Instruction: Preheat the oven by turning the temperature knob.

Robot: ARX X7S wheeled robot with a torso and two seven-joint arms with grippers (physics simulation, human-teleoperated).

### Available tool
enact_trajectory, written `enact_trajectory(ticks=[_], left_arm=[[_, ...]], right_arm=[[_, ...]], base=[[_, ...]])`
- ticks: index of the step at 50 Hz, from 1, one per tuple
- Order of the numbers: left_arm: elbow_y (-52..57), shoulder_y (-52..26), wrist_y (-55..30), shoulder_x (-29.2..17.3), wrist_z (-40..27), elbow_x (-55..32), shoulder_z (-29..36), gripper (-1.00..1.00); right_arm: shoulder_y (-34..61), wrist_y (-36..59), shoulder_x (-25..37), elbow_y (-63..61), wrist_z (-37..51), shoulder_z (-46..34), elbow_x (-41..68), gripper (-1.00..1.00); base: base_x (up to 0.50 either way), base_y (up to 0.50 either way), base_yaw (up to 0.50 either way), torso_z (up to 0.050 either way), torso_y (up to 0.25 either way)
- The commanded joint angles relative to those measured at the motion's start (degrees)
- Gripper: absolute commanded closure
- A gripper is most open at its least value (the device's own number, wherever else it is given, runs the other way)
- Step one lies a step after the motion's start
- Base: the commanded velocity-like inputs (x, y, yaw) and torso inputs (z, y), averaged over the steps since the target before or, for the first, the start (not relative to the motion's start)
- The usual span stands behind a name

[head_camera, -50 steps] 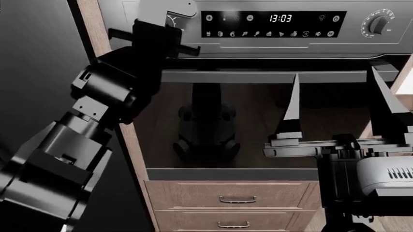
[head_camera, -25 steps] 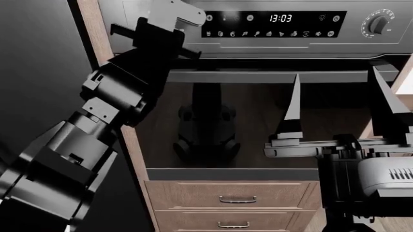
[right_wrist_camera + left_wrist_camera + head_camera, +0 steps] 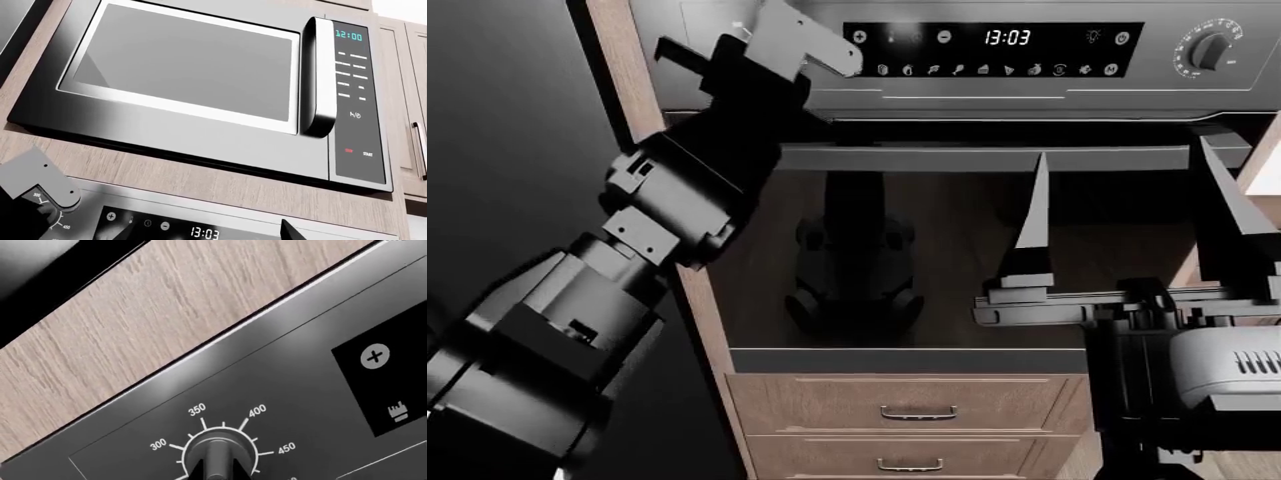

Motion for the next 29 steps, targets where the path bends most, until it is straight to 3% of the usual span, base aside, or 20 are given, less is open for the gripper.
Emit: enact_trajectory(ticks=[1, 29], left_arm=[[0.35, 0.20, -1.29, -0.70, -0.76, 5.09, 3.44, 1.00], [-1.76, 0.68, -0.35, -0.11, -2.05, 11.59, 10.52, 1.00]], right_arm=[[0.06, 0.03, 0.09, -0.08, 0.16, -0.06, -0.01, -1.00], [0.25, -0.34, 0.21, 0.29, 0.31, -0.50, -0.07, -1.00]], base=[[0.00, 0.00, 0.00, 0.000, 0.000], [0.00, 0.00, 0.00, 0.000, 0.000]])
